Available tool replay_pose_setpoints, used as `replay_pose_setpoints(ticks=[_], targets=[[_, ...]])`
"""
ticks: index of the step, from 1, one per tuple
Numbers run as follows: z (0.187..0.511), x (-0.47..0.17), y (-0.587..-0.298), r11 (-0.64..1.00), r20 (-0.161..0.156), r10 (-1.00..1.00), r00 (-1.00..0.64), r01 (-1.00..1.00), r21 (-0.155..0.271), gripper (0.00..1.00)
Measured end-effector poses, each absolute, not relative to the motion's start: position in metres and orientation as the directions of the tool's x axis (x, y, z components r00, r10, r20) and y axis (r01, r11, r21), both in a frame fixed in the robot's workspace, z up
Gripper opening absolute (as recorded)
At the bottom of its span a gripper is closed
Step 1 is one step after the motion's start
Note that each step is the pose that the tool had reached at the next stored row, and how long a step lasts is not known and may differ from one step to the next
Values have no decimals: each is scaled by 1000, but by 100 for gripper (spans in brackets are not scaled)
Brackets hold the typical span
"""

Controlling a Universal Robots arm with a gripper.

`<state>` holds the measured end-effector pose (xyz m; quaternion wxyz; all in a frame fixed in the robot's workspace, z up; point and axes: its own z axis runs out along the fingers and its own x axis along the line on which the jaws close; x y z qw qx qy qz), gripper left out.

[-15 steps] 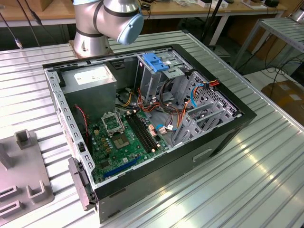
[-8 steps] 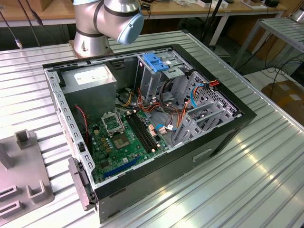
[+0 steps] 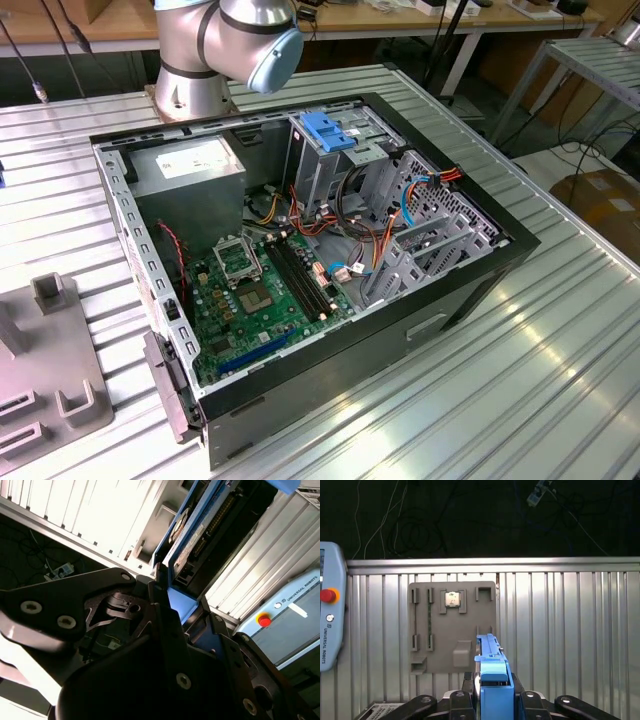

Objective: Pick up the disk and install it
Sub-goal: 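Pick up the disk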

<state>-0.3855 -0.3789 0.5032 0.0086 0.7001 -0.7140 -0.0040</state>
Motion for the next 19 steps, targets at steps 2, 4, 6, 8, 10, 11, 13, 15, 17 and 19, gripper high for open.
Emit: replay_pose_setpoints(ticks=[2, 4, 6, 8, 10, 11, 13, 15, 17, 19], targets=[[503, -384, -379, 20, 7, -1000, -20, -1000, 18, 37], [503, -382, -379, 20, 7, -1000, -20, -1000, 18, 37], [503, -380, -379, 20, 7, -1000, -20, -1000, 18, 37], [503, -378, -379, 20, 7, -1000, -20, -1000, 18, 37], [503, -375, -379, 20, 7, -1000, -20, -1000, 18, 37], [503, -374, -379, 20, 7, -1000, -20, -1000, 18, 37], [503, -372, -379, 20, 7, -1000, -20, -1000, 18, 37], [503, -370, -379, 20, 7, -1000, -20, -1000, 18, 37], [503, -368, -379, 20, 7, -1000, -20, -1000, 18, 37], [503, -366, -379, 20, 7, -1000, -20, -1000, 18, 37]])
